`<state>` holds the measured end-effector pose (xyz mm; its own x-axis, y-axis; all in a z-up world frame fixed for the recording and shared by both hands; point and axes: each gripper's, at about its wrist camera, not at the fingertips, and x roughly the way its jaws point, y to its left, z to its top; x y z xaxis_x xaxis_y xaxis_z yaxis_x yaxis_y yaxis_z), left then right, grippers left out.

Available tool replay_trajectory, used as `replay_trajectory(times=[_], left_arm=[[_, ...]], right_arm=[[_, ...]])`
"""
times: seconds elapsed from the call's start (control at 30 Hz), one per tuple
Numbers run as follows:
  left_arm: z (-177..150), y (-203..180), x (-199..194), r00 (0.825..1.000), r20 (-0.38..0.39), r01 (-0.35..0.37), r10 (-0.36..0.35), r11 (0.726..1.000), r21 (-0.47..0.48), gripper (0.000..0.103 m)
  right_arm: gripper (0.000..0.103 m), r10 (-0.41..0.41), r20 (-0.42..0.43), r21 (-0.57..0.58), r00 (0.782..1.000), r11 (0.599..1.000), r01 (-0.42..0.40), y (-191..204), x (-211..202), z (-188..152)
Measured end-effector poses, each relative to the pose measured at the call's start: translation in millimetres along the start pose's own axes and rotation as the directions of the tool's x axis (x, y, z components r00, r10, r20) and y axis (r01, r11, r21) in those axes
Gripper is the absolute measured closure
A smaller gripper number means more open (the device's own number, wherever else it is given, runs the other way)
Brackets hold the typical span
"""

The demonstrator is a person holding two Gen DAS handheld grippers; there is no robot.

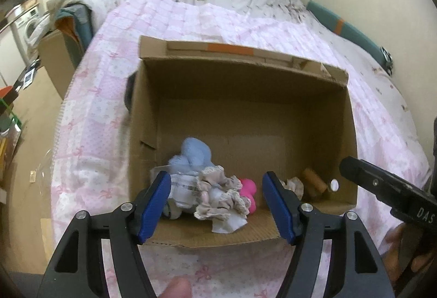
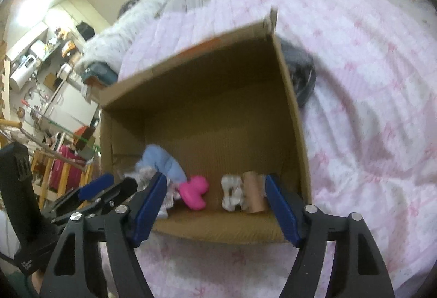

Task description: Organize soft objects

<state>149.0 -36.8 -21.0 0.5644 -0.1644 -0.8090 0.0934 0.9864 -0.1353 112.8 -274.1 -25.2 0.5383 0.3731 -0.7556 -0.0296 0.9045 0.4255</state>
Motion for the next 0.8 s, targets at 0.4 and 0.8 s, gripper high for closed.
replay_trajectory(times=[0.4,0.8], left_arm=[[-6.7,16.0,-31.2,0.995,0.059,-0.076,0.075,0.997,0.016,0.017],[-22.8,28.2,-70.2,0.989,0.125,-0.082,0.08,0.997,0.013,0.001]], right_arm=[[0.0,-0.052,0.141,-0.077,0.989,0.995,0.063,12.4,-44.5,-4.4],[0.0,-0.086,0.172,-0.079,0.981,0.992,0.101,19.8,-62.1,-30.1]])
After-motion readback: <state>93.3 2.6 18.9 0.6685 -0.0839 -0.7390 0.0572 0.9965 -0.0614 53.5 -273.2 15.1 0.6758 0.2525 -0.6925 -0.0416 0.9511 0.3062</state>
